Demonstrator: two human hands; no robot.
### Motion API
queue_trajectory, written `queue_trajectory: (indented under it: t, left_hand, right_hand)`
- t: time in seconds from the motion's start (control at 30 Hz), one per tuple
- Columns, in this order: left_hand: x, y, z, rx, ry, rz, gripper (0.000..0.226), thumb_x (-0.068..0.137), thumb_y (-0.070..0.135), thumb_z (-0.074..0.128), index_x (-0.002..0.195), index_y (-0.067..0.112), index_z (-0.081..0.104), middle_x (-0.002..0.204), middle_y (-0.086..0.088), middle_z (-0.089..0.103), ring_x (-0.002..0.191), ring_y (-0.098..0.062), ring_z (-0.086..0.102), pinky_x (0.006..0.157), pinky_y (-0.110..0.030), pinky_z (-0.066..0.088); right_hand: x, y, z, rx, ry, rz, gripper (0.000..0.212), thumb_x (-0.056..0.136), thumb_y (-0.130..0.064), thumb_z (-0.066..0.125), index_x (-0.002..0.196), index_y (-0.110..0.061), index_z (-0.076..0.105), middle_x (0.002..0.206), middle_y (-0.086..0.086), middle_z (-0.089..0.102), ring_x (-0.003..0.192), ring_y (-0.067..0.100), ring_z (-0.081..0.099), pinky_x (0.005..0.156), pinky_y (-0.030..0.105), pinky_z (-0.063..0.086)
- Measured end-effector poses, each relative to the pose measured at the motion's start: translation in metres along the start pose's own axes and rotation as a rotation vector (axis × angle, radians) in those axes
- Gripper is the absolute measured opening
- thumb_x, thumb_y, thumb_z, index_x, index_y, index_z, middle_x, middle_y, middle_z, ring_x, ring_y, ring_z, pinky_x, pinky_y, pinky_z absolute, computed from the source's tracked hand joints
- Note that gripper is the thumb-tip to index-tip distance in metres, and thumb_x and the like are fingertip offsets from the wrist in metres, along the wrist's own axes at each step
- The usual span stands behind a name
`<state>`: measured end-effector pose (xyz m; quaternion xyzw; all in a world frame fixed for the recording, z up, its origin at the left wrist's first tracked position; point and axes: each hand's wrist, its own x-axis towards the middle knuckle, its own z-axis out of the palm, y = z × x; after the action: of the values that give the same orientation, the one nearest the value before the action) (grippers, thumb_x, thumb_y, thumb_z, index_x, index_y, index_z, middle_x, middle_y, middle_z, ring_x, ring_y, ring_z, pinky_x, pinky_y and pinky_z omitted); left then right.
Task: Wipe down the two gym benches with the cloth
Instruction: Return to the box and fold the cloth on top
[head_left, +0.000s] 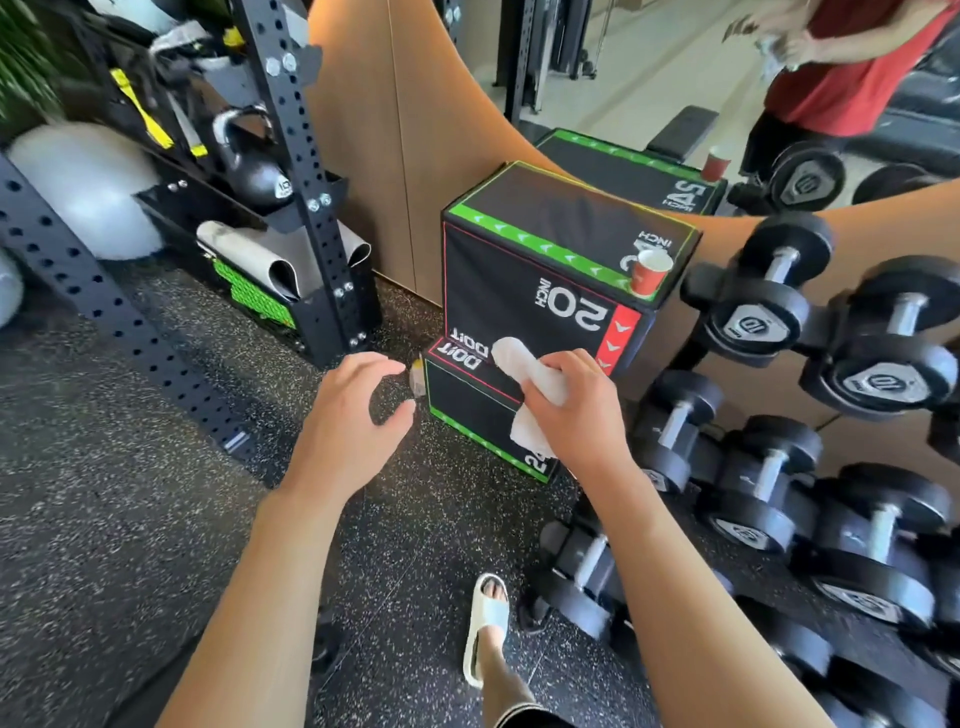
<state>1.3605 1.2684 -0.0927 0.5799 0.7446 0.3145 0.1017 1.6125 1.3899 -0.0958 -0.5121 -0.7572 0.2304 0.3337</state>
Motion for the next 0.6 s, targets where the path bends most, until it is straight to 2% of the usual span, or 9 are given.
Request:
queue_trajectory:
  t: [0.13, 0.3, 0.43, 0.53, 0.6]
  left_hand:
    - [0.071, -0.003, 0.024, 0.028, -0.023, 0.011, 0.038, 0.097, 0.039, 0.066, 0.134, 0.034, 0.06, 0.14, 0.021, 0.048, 0.133, -0.009, 0.045, 0.107, -0.028, 0.036]
    - [0.166, 0.012, 0.047, 0.057, -0.076, 0.033, 0.038, 0.098, 0.034, 0.069, 0.134, 0.031, 0.061, 0.14, 0.019, 0.048, 0.132, -0.01, 0.045, 0.106, -0.027, 0.036]
    - [0.231, 0.029, 0.063, 0.079, -0.084, 0.064, 0.036, 0.098, 0.035, 0.068, 0.133, 0.032, 0.061, 0.14, 0.021, 0.047, 0.128, -0.005, 0.042, 0.102, -0.026, 0.036]
    - [0.269, 0.038, 0.078, 0.068, -0.128, 0.093, 0.036, 0.098, 0.037, 0.067, 0.133, 0.035, 0.06, 0.14, 0.025, 0.045, 0.125, 0.003, 0.037, 0.101, -0.026, 0.035]
    - [0.299, 0.043, 0.088, 0.053, -0.139, 0.125, 0.037, 0.097, 0.036, 0.067, 0.133, 0.033, 0.06, 0.139, 0.024, 0.046, 0.128, -0.002, 0.041, 0.103, -0.027, 0.037]
  right_hand:
    - [0.068, 0.03, 0.021, 0.038, 0.001, 0.03, 0.013, 0.09, -0.033, 0.072, 0.101, -0.028, 0.067, 0.099, -0.012, 0.059, 0.087, 0.005, 0.054, 0.077, 0.025, 0.04]
    - [0.159, 0.066, 0.028, 0.031, 0.025, 0.078, 0.013, 0.09, -0.034, 0.072, 0.1, -0.029, 0.066, 0.094, -0.015, 0.055, 0.082, 0.003, 0.049, 0.073, 0.024, 0.035]
    - [0.222, 0.086, 0.025, 0.059, 0.049, 0.097, 0.015, 0.09, -0.032, 0.072, 0.103, -0.026, 0.069, 0.1, -0.012, 0.059, 0.089, 0.011, 0.057, 0.078, 0.027, 0.039]
    - [0.249, 0.1, 0.026, 0.066, 0.06, 0.136, 0.015, 0.09, -0.035, 0.071, 0.102, -0.026, 0.069, 0.1, -0.012, 0.06, 0.089, 0.007, 0.056, 0.08, 0.028, 0.044]
    - [0.267, 0.111, 0.027, 0.057, 0.075, 0.157, 0.012, 0.091, -0.035, 0.071, 0.099, -0.026, 0.069, 0.097, -0.013, 0.06, 0.086, 0.004, 0.053, 0.079, 0.027, 0.043]
